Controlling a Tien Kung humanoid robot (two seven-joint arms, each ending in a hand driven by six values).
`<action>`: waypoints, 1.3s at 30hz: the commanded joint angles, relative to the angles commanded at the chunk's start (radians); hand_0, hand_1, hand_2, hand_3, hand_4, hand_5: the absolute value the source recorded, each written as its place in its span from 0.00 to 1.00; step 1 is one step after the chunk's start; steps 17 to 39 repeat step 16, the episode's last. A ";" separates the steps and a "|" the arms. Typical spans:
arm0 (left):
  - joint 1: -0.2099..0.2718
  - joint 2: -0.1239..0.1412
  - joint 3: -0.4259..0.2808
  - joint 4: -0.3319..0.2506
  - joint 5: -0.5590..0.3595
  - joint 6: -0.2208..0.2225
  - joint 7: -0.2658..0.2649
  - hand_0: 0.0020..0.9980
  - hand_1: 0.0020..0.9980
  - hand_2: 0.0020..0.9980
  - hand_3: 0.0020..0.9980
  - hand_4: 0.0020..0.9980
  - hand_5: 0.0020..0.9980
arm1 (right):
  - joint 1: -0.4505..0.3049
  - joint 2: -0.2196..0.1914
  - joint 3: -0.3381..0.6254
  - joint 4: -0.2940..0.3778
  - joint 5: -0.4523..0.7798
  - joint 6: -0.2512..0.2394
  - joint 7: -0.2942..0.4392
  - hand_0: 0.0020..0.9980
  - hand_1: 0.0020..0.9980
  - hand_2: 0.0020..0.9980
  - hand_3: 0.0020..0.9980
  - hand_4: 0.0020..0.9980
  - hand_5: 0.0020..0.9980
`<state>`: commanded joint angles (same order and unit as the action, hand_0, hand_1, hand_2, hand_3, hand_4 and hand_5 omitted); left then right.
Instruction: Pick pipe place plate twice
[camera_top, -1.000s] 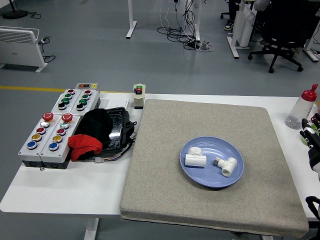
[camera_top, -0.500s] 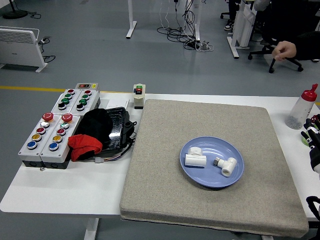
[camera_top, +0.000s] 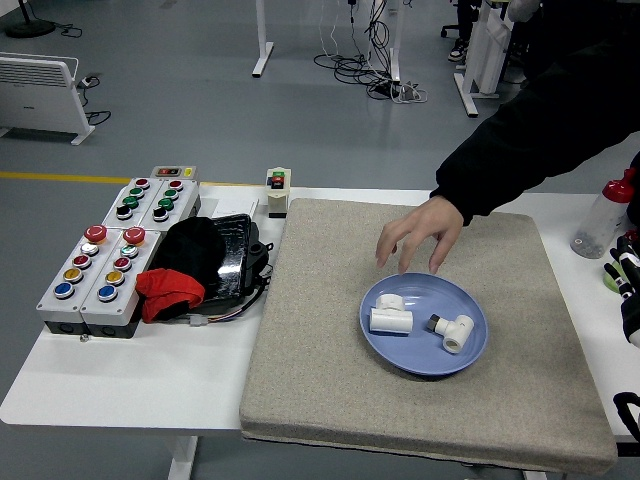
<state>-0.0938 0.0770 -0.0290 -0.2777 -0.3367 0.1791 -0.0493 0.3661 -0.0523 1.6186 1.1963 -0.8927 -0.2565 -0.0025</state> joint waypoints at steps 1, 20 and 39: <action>0.000 0.000 -0.001 0.000 0.001 0.000 0.000 0.69 0.66 0.68 0.61 0.25 1.00 | 0.000 0.000 0.000 0.000 0.000 0.000 0.000 0.90 0.85 0.98 0.89 0.62 0.51; -0.002 0.000 -0.002 0.000 0.004 -0.001 0.002 0.69 0.66 0.68 0.61 0.25 1.00 | 0.004 0.003 0.001 -0.005 0.001 -0.002 -0.001 0.90 0.84 0.98 0.89 0.61 0.52; -0.002 0.000 -0.002 0.000 0.004 -0.001 0.002 0.69 0.66 0.68 0.61 0.25 1.00 | 0.004 0.003 0.001 -0.005 0.001 -0.002 -0.001 0.90 0.84 0.98 0.89 0.61 0.52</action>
